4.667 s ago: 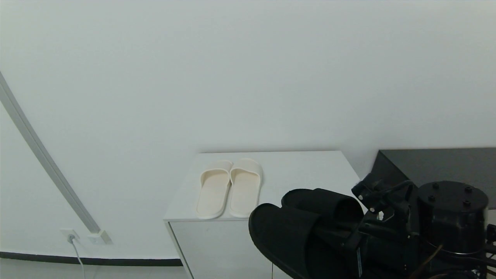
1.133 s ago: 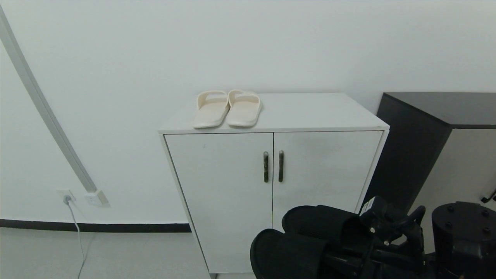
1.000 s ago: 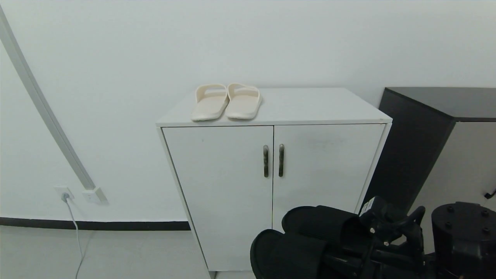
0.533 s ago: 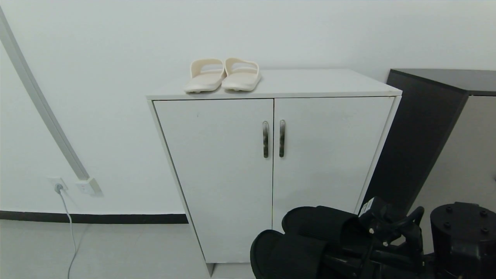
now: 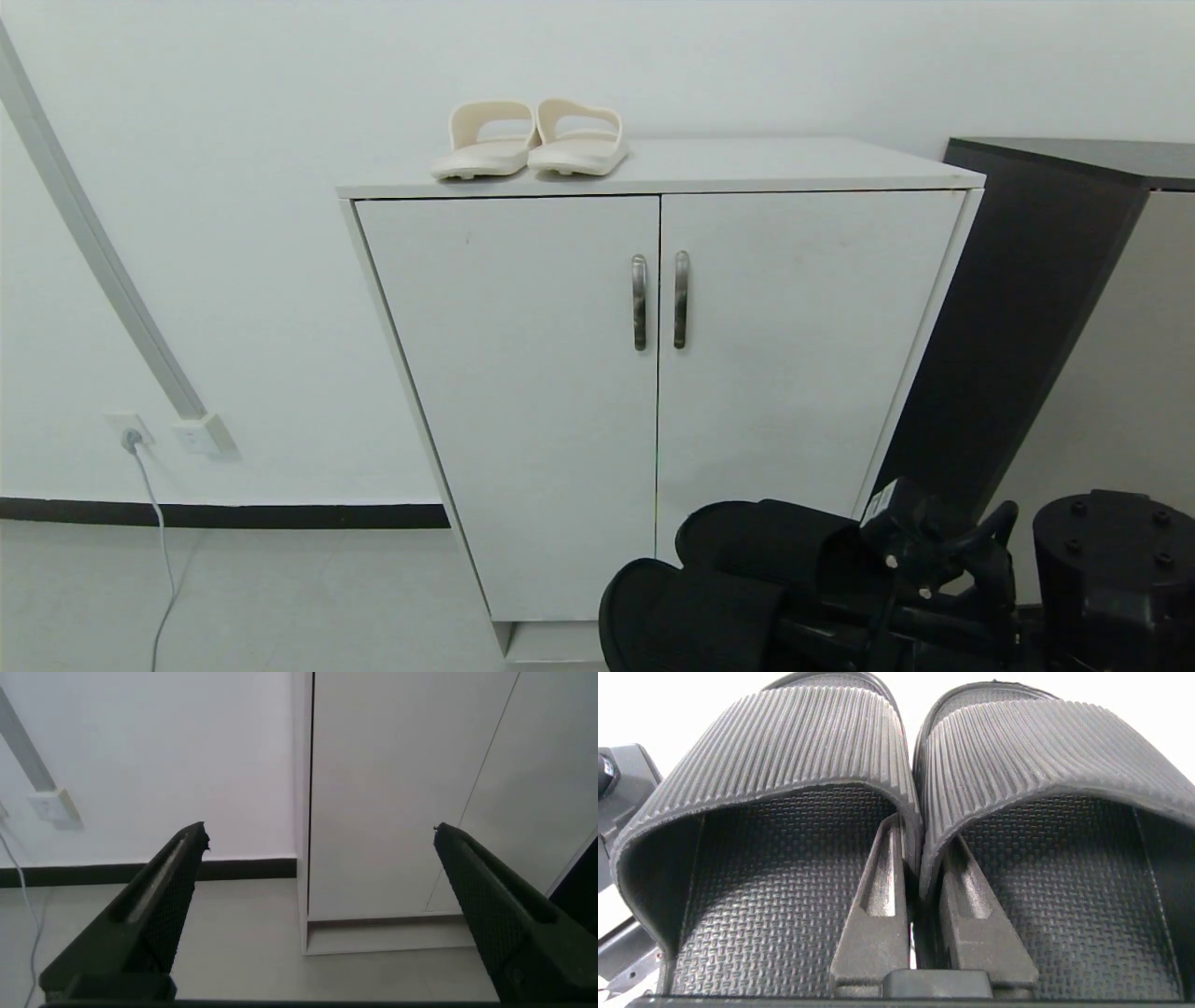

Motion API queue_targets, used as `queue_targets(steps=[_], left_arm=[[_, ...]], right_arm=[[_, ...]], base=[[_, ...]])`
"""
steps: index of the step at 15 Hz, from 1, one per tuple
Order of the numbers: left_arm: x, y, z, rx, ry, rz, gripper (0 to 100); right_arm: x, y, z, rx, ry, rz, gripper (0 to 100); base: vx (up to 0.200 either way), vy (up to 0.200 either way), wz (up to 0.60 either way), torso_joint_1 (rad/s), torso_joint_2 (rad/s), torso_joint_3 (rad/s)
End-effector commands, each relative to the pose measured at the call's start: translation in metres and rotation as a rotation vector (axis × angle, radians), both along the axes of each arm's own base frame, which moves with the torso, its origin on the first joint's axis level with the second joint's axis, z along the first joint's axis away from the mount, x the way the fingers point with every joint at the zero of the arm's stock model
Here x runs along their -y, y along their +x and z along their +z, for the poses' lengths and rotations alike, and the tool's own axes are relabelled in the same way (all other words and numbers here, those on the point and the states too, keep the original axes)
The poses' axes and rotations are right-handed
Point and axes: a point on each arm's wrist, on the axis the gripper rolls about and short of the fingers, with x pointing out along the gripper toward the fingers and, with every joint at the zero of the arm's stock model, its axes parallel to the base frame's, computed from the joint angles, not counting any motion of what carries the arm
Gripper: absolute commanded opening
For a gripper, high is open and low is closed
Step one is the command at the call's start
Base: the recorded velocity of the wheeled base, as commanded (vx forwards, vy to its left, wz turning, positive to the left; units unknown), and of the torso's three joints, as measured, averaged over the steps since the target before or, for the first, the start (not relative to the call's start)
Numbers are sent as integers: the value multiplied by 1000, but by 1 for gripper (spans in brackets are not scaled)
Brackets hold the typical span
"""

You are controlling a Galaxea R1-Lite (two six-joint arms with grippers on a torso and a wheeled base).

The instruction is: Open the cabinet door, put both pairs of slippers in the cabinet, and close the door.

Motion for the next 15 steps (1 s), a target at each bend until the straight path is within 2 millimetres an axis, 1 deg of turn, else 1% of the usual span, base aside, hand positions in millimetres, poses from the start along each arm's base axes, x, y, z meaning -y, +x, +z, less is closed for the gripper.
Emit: queue_targets(steps=[1, 4, 6, 8, 9, 10, 11, 12, 14, 15], left_arm=[[0, 0, 0, -2, 0, 0, 100], [0, 0, 1, 4, 11, 3, 100], [0, 0, 2, 18, 71, 7, 100], [0, 0, 6, 14, 43, 2, 100], [0, -1, 28, 41, 13, -6, 100], [0, 1, 53, 32, -74, -21, 100], [0, 11, 59, -42, -89, -58, 100], [1, 18, 58, -104, -89, -138, 100], [3, 25, 60, -162, -87, -311, 100], [4, 27, 61, -174, -86, -341, 100]], right_arm=[[0, 0, -1, -3, -1, 1, 0], [0, 0, -1, -2, -2, 1, 0], [0, 0, -2, -8, -7, 3, 0], [0, 0, -3, -11, -11, 3, 0], [0, 0, -3, -11, -11, 3, 0], [0, 0, -4, -14, -12, 6, 0], [-1, -1, -5, -15, -15, 11, 0], [-2, -1, -5, -13, -17, 10, 0], [-1, -1, -6, -16, -20, 11, 0], [-1, -2, -6, -18, -21, 13, 0]], base=[[0, 0, 0, 0, 0, 0], [0, 0, 0, 0, 0, 0], [0, 0, 0, -11, 82, 77], [0, 0, 0, -2, 83, 78], [0, 0, 0, 0, 0, 0], [0, 0, 0, 0, 0, 0], [0, 0, 0, 0, 0, 0], [0, 0, 0, 0, 0, 0], [0, 0, 0, 0, 0, 0], [0, 0, 0, 0, 0, 0]])
